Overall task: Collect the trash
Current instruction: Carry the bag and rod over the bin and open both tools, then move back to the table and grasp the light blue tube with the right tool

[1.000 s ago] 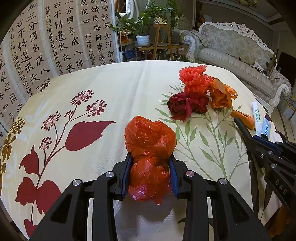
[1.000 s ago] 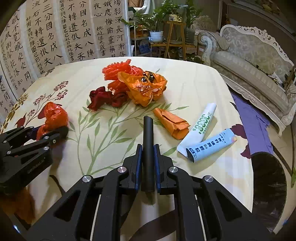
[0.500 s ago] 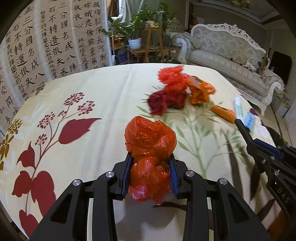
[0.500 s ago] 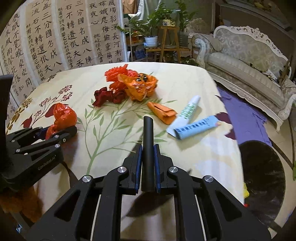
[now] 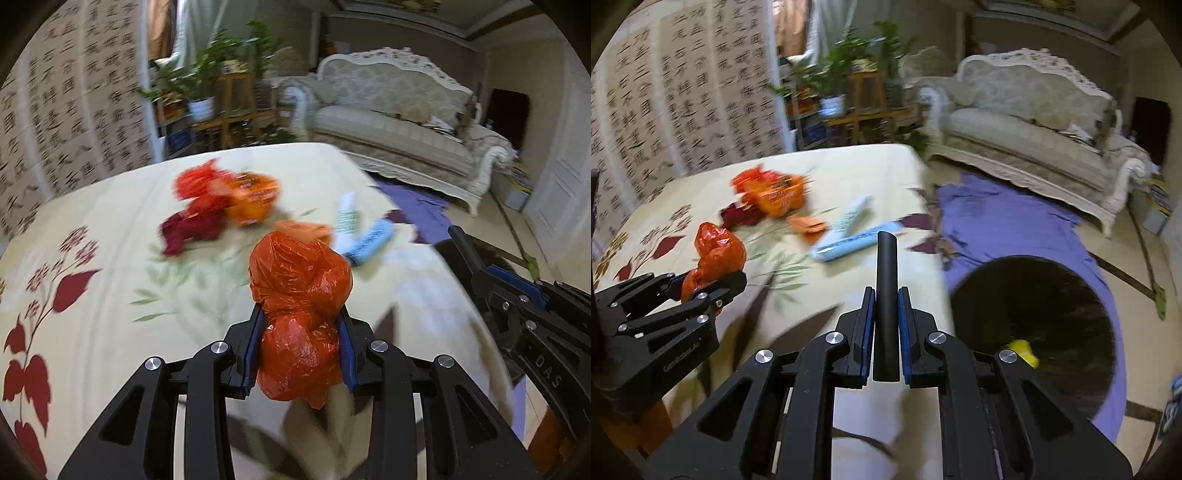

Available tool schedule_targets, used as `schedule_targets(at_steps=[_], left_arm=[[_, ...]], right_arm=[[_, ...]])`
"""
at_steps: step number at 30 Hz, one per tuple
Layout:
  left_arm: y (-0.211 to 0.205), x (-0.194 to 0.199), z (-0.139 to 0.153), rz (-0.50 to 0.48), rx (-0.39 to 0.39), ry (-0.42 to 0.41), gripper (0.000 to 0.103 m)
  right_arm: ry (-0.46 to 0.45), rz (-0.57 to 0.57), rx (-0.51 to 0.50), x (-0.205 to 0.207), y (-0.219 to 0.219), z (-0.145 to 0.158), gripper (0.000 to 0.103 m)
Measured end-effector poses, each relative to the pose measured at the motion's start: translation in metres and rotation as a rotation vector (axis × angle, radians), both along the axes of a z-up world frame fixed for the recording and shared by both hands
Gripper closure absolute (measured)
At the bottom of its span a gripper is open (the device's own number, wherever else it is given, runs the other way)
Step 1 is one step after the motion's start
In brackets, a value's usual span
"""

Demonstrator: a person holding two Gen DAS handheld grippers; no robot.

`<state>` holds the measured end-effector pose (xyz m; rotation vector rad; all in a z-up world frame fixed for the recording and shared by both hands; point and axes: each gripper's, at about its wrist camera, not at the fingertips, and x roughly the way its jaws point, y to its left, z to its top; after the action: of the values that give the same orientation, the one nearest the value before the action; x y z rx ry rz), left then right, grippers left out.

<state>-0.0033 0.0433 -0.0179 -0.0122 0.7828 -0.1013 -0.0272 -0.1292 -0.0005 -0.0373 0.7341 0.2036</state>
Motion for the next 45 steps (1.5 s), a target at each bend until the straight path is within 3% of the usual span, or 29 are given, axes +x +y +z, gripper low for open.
schedule_targets(at_steps=[7, 15, 23, 36, 38, 39, 40, 41, 45], left_arm=[[-0.054, 0.008, 0.007, -0.104, -0.004, -0.023, 0.067], [-0.108, 0.027, 0.010, -0.199, 0.008, -0.054, 0.068], [-0.146, 0.042, 0.004, -0.249, 0.039, -0.063, 0.067], [-0.172, 0.062, -0.009, -0.259, 0.081, -0.053, 0.066], [-0.174, 0.064, -0.012, -0.262, 0.087, -0.045, 0.064], [-0.174, 0.065, -0.013, -0.262, 0.089, -0.042, 0.057], [-0.175, 0.067, -0.014, -0.260, 0.090, -0.039, 0.047], [-0.175, 0.067, -0.014, -0.257, 0.089, -0.038, 0.044], [-0.173, 0.068, -0.013, -0.247, 0.087, -0.040, 0.038]], right_arm=[[-0.029, -0.164, -0.028, 0.001, -0.059, -0.001, 0.091], [-0.034, -0.274, -0.024, 0.009, -0.106, -0.009, 0.091], [-0.028, -0.323, 0.004, 0.021, -0.135, -0.021, 0.091], [-0.008, -0.353, 0.032, 0.035, -0.159, -0.035, 0.091], [-0.002, -0.357, 0.042, 0.037, -0.161, -0.038, 0.090], [-0.001, -0.359, 0.048, 0.038, -0.161, -0.039, 0.088], [0.002, -0.363, 0.052, 0.039, -0.162, -0.040, 0.084], [0.003, -0.369, 0.053, 0.040, -0.163, -0.040, 0.074], [-0.001, -0.388, 0.045, 0.039, -0.165, -0.042, 0.070]])
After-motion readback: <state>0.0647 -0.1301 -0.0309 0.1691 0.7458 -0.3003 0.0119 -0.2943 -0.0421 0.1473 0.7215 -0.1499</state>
